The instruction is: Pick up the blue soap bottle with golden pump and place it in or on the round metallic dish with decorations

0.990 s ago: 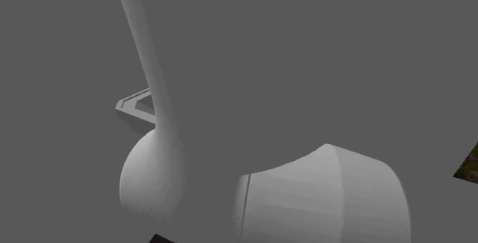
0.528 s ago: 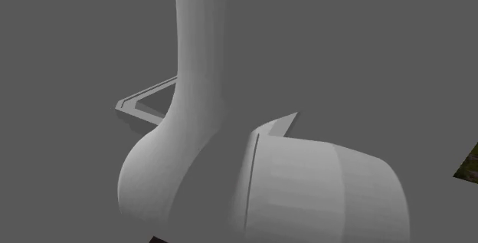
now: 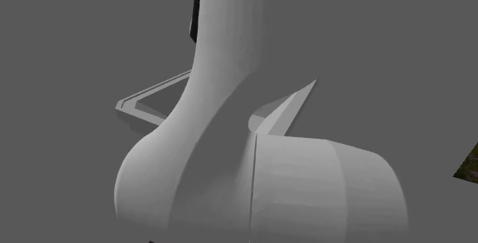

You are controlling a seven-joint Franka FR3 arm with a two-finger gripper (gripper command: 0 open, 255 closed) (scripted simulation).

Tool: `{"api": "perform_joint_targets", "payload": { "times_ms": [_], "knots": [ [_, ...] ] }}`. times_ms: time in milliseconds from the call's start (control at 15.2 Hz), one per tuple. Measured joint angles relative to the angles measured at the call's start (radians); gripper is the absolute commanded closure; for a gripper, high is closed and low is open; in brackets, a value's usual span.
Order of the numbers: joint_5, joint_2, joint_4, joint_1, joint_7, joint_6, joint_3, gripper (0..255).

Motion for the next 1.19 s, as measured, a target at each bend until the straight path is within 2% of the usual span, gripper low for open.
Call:
{"api": "perform_joint_targets", "payload": {
  "times_ms": [198,660,1056,1122,1188],
  "knots": [
    [-0.016,0.086,0.080,0.024,0.025,0.016,-0.004,0],
    [-0.026,0.168,0.108,0.041,0.031,0.071,-0.009,0],
    [-0.027,0.174,0.108,0.043,0.031,0.078,-0.010,0],
    [-0.027,0.174,0.108,0.043,0.031,0.078,-0.010,255],
    [-0.027,0.174,0.108,0.043,0.031,0.078,-0.010,255]
  ]
}}
